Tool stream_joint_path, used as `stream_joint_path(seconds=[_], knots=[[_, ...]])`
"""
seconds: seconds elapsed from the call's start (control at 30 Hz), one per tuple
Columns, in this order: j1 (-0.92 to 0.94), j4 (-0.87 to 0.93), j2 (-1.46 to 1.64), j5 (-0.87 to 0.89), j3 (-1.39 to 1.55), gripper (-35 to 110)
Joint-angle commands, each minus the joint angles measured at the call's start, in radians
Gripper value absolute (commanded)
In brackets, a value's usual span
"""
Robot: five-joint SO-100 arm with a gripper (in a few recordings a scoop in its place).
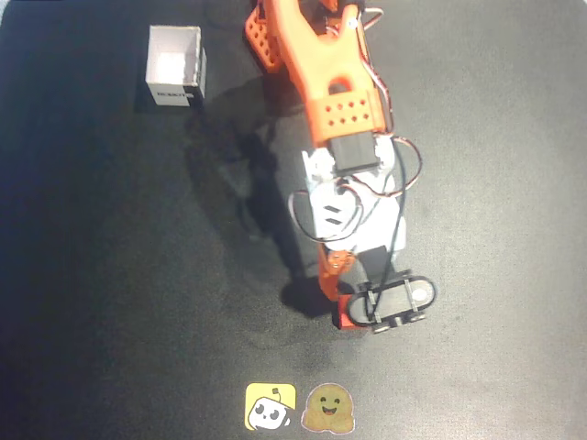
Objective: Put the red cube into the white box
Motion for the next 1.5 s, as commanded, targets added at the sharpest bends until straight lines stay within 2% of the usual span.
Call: stream_joint_path(seconds=[0.0, 0.67, 1.47], knots=[[-0.003, -0.012, -0.014, 0.009, -0.055, 18], [-0.012, 0.049, -0.201, 0.041, -0.241, 23], [-0.012, 0.037, -0.356, 0.044, -0.31, 24]])
